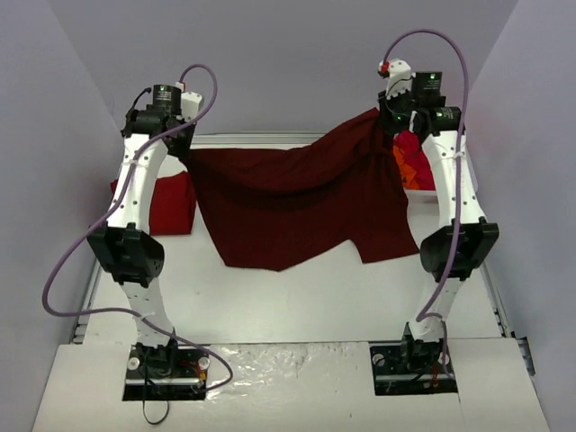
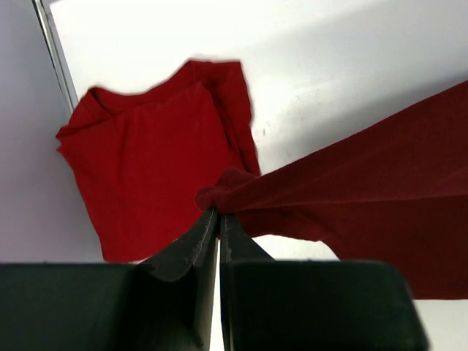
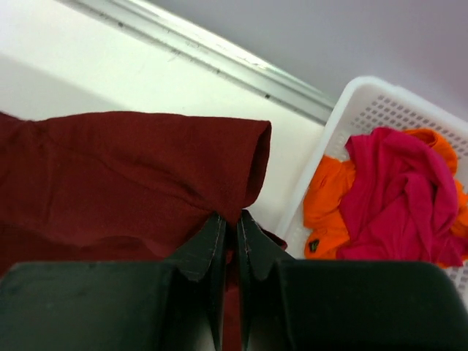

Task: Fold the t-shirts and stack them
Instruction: Flatten out the tshirt

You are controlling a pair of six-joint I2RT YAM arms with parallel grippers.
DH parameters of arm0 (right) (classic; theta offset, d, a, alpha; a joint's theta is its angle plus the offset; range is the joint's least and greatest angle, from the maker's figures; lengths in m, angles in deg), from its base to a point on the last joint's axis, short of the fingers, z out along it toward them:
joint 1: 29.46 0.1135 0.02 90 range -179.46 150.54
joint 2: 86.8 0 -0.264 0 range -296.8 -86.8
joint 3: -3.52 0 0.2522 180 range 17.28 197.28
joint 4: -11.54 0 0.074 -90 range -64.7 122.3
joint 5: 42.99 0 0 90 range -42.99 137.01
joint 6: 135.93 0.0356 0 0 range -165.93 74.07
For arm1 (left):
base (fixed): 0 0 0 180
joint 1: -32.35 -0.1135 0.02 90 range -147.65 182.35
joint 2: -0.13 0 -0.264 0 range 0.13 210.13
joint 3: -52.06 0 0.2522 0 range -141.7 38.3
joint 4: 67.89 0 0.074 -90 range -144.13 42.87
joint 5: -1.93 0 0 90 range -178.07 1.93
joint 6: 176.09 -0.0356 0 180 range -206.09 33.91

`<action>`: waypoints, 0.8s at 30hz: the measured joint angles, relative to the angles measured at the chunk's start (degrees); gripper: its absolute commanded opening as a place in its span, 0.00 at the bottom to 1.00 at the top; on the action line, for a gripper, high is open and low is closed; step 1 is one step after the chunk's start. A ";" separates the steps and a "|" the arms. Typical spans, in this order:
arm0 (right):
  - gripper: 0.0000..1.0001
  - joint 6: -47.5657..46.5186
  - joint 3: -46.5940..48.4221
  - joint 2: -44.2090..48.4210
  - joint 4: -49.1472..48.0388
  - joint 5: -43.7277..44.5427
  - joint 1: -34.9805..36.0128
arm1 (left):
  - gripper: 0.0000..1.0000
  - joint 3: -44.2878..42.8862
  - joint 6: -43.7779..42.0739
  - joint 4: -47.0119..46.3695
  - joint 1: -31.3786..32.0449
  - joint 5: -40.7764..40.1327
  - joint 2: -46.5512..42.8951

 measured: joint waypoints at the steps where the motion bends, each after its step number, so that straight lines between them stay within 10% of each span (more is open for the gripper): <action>1: 0.00 0.13 2.27 -2.05 0.20 0.39 0.04 | 0.02 -3.32 0.35 0.26 -0.22 -0.26 2.93; 10: 0.00 1.27 18.05 -1.86 -1.44 2.40 0.17 | 0.02 -26.08 2.71 0.20 -0.57 -1.57 6.08; 19: 0.00 0.26 -19.80 31.01 -8.24 0.92 0.20 | 0.02 7.28 0.11 -7.56 -1.14 1.20 -27.89; 24: 0.71 -1.33 -45.55 44.24 -6.05 0.07 0.17 | 0.02 38.58 -4.61 -8.26 -1.25 5.03 -41.48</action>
